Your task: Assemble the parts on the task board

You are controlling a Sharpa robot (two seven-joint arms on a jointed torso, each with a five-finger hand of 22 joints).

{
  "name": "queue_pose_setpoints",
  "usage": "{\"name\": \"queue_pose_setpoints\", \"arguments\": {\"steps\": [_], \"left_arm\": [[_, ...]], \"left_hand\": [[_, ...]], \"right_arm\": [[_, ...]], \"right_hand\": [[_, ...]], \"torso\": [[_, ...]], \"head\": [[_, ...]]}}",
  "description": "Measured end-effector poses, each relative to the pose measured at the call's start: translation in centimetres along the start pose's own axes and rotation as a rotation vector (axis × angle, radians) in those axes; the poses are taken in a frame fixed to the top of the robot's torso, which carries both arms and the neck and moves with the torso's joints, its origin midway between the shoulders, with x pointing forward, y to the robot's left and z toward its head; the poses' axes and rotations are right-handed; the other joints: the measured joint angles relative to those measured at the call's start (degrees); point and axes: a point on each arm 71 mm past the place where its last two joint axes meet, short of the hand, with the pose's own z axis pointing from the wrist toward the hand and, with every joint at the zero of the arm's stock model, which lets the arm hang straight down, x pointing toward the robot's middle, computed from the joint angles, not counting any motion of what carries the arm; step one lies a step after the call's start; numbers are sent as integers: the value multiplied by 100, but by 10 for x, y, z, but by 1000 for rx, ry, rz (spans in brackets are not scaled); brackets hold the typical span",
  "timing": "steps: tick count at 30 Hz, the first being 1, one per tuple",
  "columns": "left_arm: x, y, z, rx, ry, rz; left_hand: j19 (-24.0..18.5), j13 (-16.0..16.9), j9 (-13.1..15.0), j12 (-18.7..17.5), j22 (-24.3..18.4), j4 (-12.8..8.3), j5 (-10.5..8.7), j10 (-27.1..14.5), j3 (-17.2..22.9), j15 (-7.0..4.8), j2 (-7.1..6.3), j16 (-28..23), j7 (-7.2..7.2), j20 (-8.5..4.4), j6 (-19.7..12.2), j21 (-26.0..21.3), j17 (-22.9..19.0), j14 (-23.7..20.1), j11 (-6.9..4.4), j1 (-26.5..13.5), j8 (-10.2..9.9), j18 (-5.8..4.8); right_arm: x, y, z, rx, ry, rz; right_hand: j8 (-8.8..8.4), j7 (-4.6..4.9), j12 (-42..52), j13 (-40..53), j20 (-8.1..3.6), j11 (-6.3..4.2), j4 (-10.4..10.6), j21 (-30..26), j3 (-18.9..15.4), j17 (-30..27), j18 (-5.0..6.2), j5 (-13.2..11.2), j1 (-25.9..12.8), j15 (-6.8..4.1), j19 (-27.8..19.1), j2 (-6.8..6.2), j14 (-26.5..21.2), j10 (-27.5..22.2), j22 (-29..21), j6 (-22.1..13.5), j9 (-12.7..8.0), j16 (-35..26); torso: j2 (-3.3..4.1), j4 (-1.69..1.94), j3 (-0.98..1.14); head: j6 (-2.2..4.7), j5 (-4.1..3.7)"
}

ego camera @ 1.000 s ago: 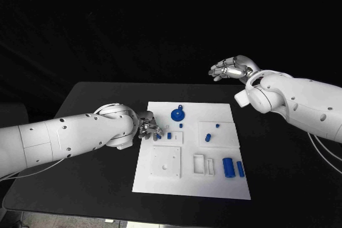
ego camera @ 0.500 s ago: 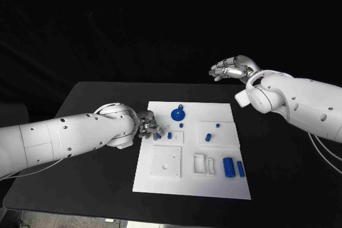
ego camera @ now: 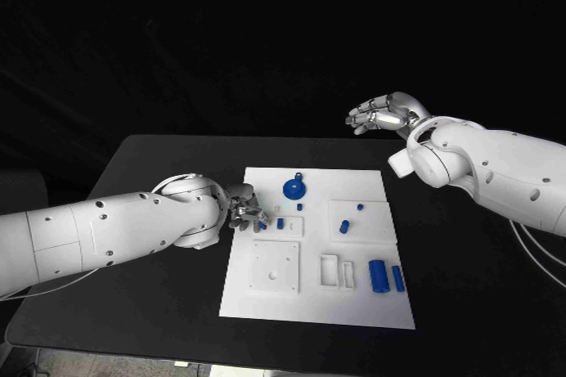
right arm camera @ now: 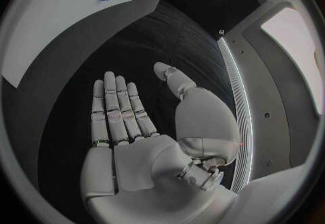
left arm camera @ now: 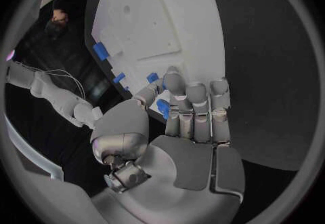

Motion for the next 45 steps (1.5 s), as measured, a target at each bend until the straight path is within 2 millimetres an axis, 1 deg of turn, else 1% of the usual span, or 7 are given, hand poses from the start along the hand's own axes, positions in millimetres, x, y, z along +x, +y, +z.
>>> {"name": "queue_pose_setpoints", "arguments": {"steps": [7, 11, 19, 21, 30, 33, 45], "left_arm": [[3, 4, -4, 17, -20, -12], [4, 3, -6, 35, -39, -19], [1, 3, -8, 67, -102, -29], [2, 2, -8, 72, -114, -28], [4, 2, -9, 82, -147, -11], [5, 2, -9, 84, -156, 4], [10, 4, -5, 75, -158, 33]], "left_hand": [[0, 0, 0, 0, 0, 0, 0, 9, 0, 2, 0, 0, 1, 0, 1, 0, 3, 2, 9, 0, 0, 0], [0, 0, 0, 0, -1, 0, -1, 9, 0, -11, 0, 0, 1, 0, 1, 0, 2, -11, 10, 0, 0, 0], [1, 0, 0, 0, 5, -1, -12, 8, 0, -10, 8, 0, 2, -1, 2, 0, 1, -12, 12, 8, 0, 0], [21, 0, -5, 0, 4, -1, -12, 4, 0, -10, 8, 0, 2, -21, 2, 0, 1, -12, 8, 8, 0, 0], [21, 0, -5, 0, 4, -1, -13, -15, -1, -22, 8, 0, 2, -21, 2, 0, 1, 0, -9, 8, 0, 0], [42, 0, -6, 0, 9, -1, -14, -16, -1, -30, 8, 0, 2, 0, 2, 0, 1, 9, -8, 8, 0, 1], [62, 1, -5, 23, 9, -5, 11, 2, -5, -22, -14, 0, 3, -20, 3, 0, 0, 18, -24, 31, 0, 1]], "right_arm": [[0, -2, -1, 3, -1, 0], [0, -2, -1, 4, 0, 0], [0, -4, -1, 7, 0, 1], [0, -4, -1, 8, 0, 1], [1, -5, -1, 10, 1, 2], [1, -5, -1, 10, 1, 2], [1, -5, -1, 10, 1, 2]], "right_hand": [[0, 0, 0, -1, 0, 0, 0, 0, 0, 0, 0, 22, 0, 0, 0, 0, 0, 0, -1, 0, 0, 0], [0, 0, 0, -1, 0, 0, 0, 0, 0, -1, 0, 22, 0, 0, 0, 0, 0, 0, -1, 0, 1, 0], [21, 0, 22, -7, 0, 0, 16, 0, -16, 5, 0, 22, 0, 0, 0, 0, 0, 0, 4, 0, -5, 0], [21, 0, 22, -7, 0, 0, 16, 0, -16, 5, 0, 22, 0, 0, 0, 0, 0, 0, 5, 0, -5, 0], [21, 0, 22, -20, 0, 0, 16, 0, -16, 10, 0, 44, 0, 0, 0, 0, 0, 0, 4, 0, -5, 0], [21, 0, 22, -20, -1, 0, 15, 0, -16, 10, 0, 44, 0, 0, 1, 0, 0, 0, 4, 0, -10, 0], [21, 0, 22, -25, -1, 0, 31, 0, 0, 10, 0, 44, 0, 0, 1, 0, 0, 0, 9, 0, -10, 0]], "torso": [[0, -1, -1], [0, -2, -4], [1, 0, -4], [1, 3, -4], [-1, 7, -3], [-3, 7, -1], [0, -7, -2]], "head": [[-7, -2], [-9, -4], [-8, -7], [-8, -7], [-23, 14], [-23, 24], [-21, 41]]}}
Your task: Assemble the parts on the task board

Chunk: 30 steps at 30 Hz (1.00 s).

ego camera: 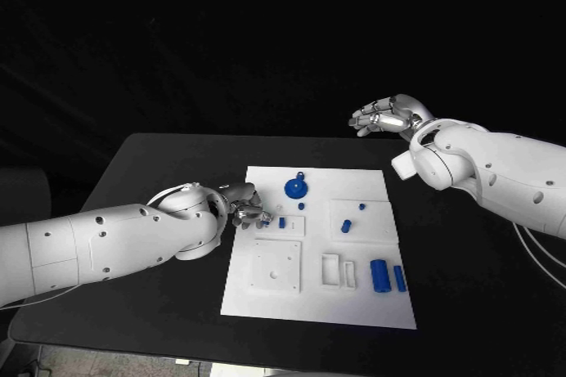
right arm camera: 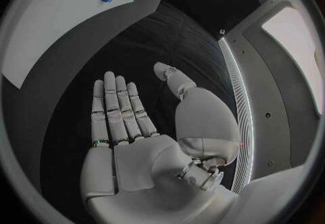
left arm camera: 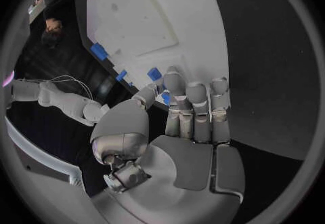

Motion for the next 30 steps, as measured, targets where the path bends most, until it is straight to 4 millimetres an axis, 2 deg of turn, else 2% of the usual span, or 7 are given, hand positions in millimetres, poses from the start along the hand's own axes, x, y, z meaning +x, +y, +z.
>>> {"name": "queue_pose_setpoints", "arguments": {"steps": [19, 30], "left_arm": [[2, -2, 2, -9, 38, 14], [1, -1, 2, -13, 43, 12]], "left_hand": [[0, 0, -5, 0, 5, 13, -1, 10, 13, 4, 0, 0, 0, 0, 0, 0, -1, 1, 8, 0, 0, 0], [0, 0, -6, 0, 4, 13, -13, 3, 13, -2, 0, 0, 0, 0, 0, 0, -2, -8, 17, 0, 0, 0]], "right_arm": [[0, 0, 0, 1, 1, 0], [1, -1, 0, 3, 6, 1]], "right_hand": [[0, -21, 0, -11, 0, 0, 16, 0, -16, 4, 0, 23, 0, 0, 0, 0, 0, 0, -1, -21, -5, 0], [0, -21, 0, -11, 0, 0, 16, 0, -16, 8, 0, 22, 0, 0, 0, 0, 0, 0, 4, -21, -5, 0]], "torso": [[1, 7, -5], [1, 4, -4]], "head": [[-52, -22], [-59, -18]]}}
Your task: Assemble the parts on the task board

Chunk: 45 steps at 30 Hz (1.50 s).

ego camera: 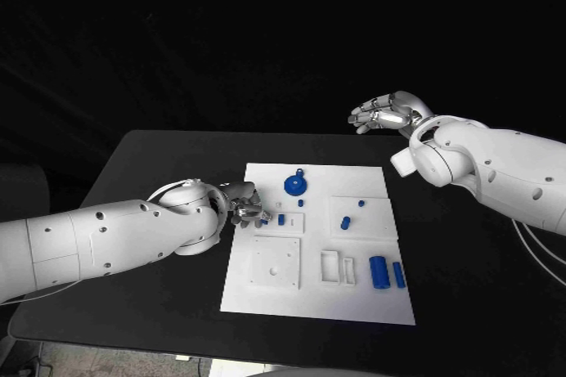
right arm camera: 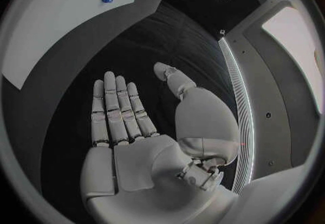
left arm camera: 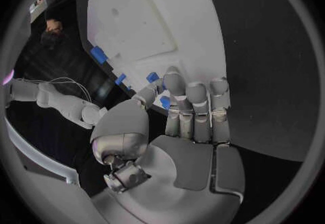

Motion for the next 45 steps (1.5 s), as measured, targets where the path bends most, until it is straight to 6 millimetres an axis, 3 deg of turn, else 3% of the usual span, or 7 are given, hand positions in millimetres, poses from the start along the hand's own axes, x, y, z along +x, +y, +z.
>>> {"name": "queue_pose_setpoints", "arguments": {"steps": [45], "left_arm": [[-4, -1, 6, -10, 39, 11]], "left_hand": [[0, 0, -7, 21, 14, -8, 13, 1, -8, -6, -22, 0, 0, 0, 0, 0, 3, 21, -21, 22, 45, -1]], "right_arm": [[4, -1, 1, 2, 6, 2]], "right_hand": [[0, 0, 23, -24, 0, 0, 0, -21, 0, 8, 0, 0, 0, 0, 0, 0, 0, 0, 3, 0, -9, -22]], "torso": [[-1, -5, 7]], "head": [[-18, -3]]}}
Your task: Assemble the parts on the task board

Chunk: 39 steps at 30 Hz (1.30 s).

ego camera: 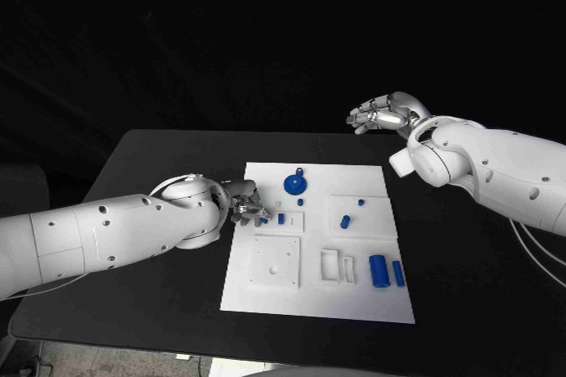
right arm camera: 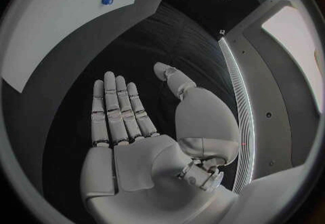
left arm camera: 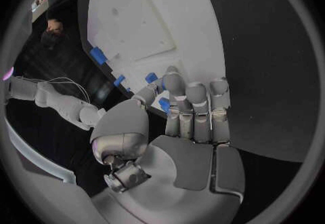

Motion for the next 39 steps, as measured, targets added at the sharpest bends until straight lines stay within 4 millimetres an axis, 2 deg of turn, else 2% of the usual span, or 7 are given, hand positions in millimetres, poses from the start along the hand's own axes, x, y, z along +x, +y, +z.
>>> {"name": "queue_pose_setpoints", "arguments": {"steps": [15, 17, 19, 21, 23, 29, 39], "left_arm": [[0, -1, 0, -6, 20, -4], [0, 0, 0, -7, 20, -9], [0, 0, 1, -9, 20, -16], [0, 1, 1, -12, 19, -21], [0, 3, 1, -18, 19, -26], [3, 2, 3, -20, 24, -32], [3, 3, 3, -23, 24, -36]], "left_hand": [[0, 0, -10, 0, 17, 1, -60, 7, 1, -6, 0, 0, 0, 0, 0, -20, -1, -9, 11, 0, 13, 0], [0, -1, -14, 19, 22, 26, -206, 7, 29, -6, -15, 0, 0, 0, 0, -23, -1, -10, 12, 15, 13, 0], [0, -20, -26, 19, 26, 68, -565, -1, 96, -13, -57, 0, -1, 0, -61, -65, -6, -18, 20, 58, 13, 0], [0, -44, -36, 19, 26, 267, -1008, -1, 56, -32, -127, 0, 7, 0, -76, -72, -18, -38, 20, 117, -12, 0], [0, -63, -42, 19, 30, 412, -1208, 0, 52, -45, -240, 0, 7, 0, -76, -111, -28, -51, 19, 63, -13, 0], [0, -81, -37, 19, 46, 602, -1361, 9, 41, -73, -492, -1, 16, 0, -85, -109, -37, -79, 6, -72, -9, 2], [1, -94, -50, -3, 65, 739, -1504, 9, 43, -73, -674, -1, 23, -1, -91, -138, -37, -79, 6, -117, -14, 6]], "right_arm": [[1, -3, -1, 5, 1, 1], [1, -3, -1, 5, 1, 1], [1, -3, -1, 5, 1, 1], [0, -3, -1, 5, 1, 1], [0, -3, -1, 6, 0, 1], [-1, -4, -1, 8, 0, 1], [-1, -4, -1, 8, 1, 1]], "right_hand": [[0, 0, 0, -5, 0, 0, 0, 0, 0, 4, 0, 0, 0, 0, 0, 0, 0, 0, 5, 0, -5, 0], [0, 0, 0, -10, 13, 0, 0, 0, 0, 5, 0, 0, 0, 0, -13, 0, 0, 0, 5, 0, -5, 0], [0, 0, 0, -10, 22, 0, 0, 0, 0, 4, 0, 0, 0, 0, -22, 0, 0, 0, 5, 0, -5, 0], [0, 0, 0, -10, 22, 0, 0, 0, 0, 4, 0, 0, 0, 0, -22, 0, 0, 0, 4, 0, -4, 0], [0, 0, 0, -10, 22, 0, 0, 0, 0, 4, 0, 0, 0, 0, -22, 0, 0, 0, 4, 0, -5, 0], [0, 0, 0, -16, 22, 0, 0, 0, 0, 4, 0, 0, 0, 0, -22, 0, 0, 0, 4, 0, -10, 0], [0, 0, 0, -16, 21, 0, 0, 0, 0, 9, 1, 0, 0, 0, -22, 0, 0, 0, 8, 0, -10, 0]], "torso": [[1, 5, -2], [1, 5, -2], [0, 5, -2], [0, 5, -2], [1, 5, -2], [1, 1, -2], [1, 2, -2]], "head": [[-24, -9], [-24, -10], [-25, -12], [-25, -14], [-25, -15], [-31, -19], [-31, -26]]}}
